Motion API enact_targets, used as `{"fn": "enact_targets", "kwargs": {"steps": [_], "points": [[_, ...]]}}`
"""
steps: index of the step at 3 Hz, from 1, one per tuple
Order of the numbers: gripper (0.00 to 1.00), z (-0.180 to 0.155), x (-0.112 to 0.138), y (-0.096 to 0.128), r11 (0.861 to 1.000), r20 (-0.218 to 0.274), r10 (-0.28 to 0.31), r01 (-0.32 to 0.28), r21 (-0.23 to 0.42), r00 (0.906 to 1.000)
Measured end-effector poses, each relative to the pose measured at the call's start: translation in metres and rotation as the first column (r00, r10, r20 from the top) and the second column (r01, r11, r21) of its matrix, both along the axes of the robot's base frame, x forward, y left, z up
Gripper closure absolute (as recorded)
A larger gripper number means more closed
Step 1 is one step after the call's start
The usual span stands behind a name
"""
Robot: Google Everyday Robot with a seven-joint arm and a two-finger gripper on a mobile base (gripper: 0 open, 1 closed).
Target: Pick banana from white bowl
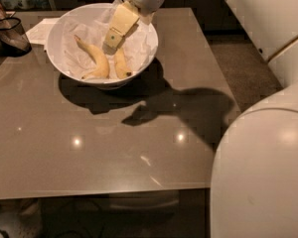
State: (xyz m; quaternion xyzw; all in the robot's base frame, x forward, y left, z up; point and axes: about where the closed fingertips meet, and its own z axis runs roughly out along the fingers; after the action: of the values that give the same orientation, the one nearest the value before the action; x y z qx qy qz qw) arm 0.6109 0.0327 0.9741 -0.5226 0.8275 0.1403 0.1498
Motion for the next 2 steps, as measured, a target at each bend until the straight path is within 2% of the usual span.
{"fn": "enact_targets", "kwargs": {"steps": [1,2], "points": [[0.00,0.0001,0.0058,0.0042,0.999,0.008,-0.020,0.019,0.030,0.9998],[0.07,-0.0011,0.0137,0.0107,0.997,0.001,-0.055,0.055,0.054,0.9985]]}}
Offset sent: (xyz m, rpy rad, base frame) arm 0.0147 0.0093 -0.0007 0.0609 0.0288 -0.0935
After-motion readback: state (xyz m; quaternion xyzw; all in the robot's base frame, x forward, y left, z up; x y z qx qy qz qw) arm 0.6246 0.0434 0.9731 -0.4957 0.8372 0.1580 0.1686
